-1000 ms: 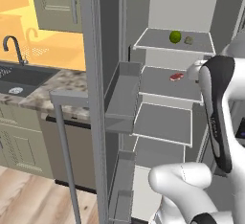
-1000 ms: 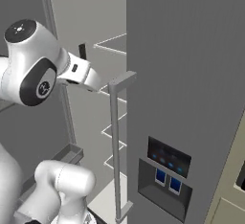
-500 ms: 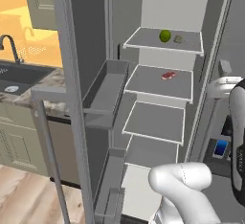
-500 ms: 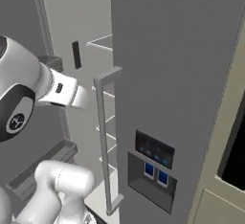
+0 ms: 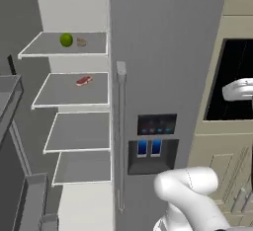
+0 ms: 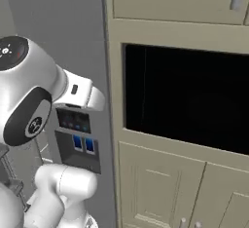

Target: Transport the fish and lime to the fridge. Place the fish on the rack containing meat and place the lime on the rack containing the vegetable, ensuring meats and vegetables are on different racks.

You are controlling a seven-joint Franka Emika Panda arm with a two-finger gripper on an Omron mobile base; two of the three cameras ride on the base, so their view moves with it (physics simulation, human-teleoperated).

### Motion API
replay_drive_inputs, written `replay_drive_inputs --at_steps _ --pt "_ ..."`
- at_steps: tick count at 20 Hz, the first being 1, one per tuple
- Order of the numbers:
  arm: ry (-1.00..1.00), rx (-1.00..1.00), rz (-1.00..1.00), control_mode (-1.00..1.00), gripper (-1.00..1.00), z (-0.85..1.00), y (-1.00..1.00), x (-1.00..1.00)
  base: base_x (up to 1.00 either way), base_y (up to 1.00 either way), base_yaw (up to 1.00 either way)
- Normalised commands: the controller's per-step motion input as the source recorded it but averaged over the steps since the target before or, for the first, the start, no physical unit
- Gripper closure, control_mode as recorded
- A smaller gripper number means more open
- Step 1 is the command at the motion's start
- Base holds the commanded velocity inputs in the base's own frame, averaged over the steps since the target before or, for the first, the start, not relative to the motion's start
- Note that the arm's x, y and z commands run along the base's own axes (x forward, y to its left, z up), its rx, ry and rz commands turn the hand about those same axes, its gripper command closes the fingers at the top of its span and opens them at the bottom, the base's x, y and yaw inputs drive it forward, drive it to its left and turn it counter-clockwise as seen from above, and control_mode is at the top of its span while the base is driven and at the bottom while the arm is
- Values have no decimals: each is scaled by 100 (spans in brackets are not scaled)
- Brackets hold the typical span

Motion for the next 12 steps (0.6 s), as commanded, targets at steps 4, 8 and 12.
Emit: replay_drive_inputs --at_steps 4,8,12 --pt "0 0 0 100 -100 0 0 0 0 0 -100" --pt "0 0 0 100 -100 0 0 0 0 0 -100" --pt "0 0 0 100 -100 0 0 0 0 0 -100"
